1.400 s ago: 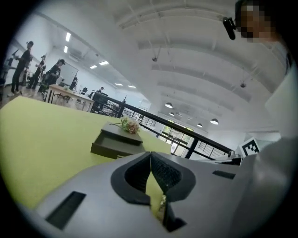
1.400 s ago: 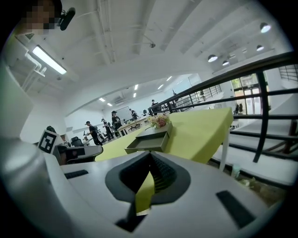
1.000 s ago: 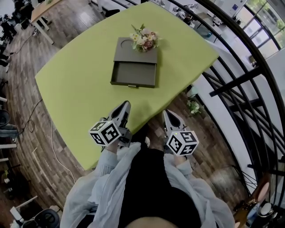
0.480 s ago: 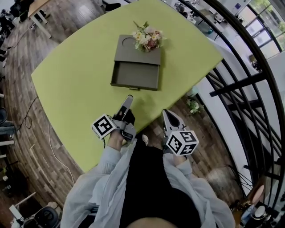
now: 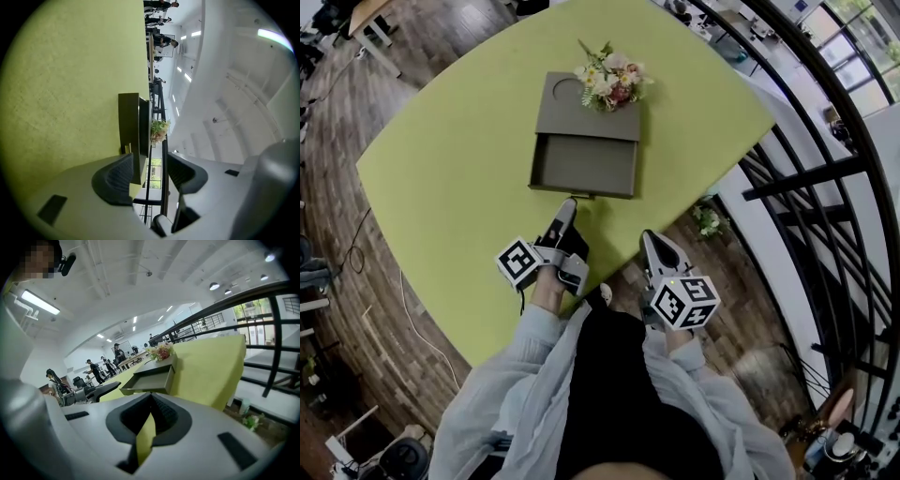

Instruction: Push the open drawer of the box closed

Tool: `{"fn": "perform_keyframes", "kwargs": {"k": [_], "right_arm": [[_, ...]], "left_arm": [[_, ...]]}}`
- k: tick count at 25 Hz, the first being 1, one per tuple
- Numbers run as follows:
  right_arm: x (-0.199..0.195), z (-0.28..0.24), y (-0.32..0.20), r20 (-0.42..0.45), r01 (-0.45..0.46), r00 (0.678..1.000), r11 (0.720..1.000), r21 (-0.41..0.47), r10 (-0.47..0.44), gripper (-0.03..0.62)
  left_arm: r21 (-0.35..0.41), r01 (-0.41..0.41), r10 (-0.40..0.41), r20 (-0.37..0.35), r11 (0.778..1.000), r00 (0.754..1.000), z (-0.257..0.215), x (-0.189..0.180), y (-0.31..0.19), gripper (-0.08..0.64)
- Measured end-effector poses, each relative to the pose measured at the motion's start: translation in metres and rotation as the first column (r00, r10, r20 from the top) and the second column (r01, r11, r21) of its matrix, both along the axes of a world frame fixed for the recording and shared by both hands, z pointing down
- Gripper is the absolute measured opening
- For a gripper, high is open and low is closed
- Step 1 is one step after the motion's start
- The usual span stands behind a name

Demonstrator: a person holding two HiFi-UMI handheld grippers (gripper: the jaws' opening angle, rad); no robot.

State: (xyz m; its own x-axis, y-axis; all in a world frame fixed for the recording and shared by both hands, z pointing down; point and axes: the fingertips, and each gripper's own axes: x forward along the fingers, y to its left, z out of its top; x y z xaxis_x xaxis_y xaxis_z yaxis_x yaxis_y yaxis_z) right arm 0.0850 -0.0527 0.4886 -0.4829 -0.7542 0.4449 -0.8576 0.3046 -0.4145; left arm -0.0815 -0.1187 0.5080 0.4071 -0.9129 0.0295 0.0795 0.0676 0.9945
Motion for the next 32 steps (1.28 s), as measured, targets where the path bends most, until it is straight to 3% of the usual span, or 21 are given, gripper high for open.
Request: {"fn": "perform_keyframes", "kwargs": {"k": [8, 24, 32], "right_arm": [[-0.002, 0.012, -0.006, -0.004, 0.0, 1.0, 0.999, -0.044, -0.001, 0.006], [-0.002, 0.026, -0.013, -0.007, -0.007, 1.0, 0.997, -0.08, 0.007, 0.006], [0.006, 0.028, -0.012, -0.004, -0.022, 1.0, 0.997, -0.079, 0.021, 0.006]], "left_arm": [[-0.057, 0.032, -0.032, -0.001, 0.998, 0.999, 0.021, -0.004, -0.013, 0.236], [-0.054, 0.043, -0.042, 0.011, 0.998, 0.999, 0.022, -0.003, -0.031, 0.265], [-0.056, 0.05, -0.052, -0.044, 0.997, 0.998, 0.016, -0.004, -0.034, 0.308]]}}
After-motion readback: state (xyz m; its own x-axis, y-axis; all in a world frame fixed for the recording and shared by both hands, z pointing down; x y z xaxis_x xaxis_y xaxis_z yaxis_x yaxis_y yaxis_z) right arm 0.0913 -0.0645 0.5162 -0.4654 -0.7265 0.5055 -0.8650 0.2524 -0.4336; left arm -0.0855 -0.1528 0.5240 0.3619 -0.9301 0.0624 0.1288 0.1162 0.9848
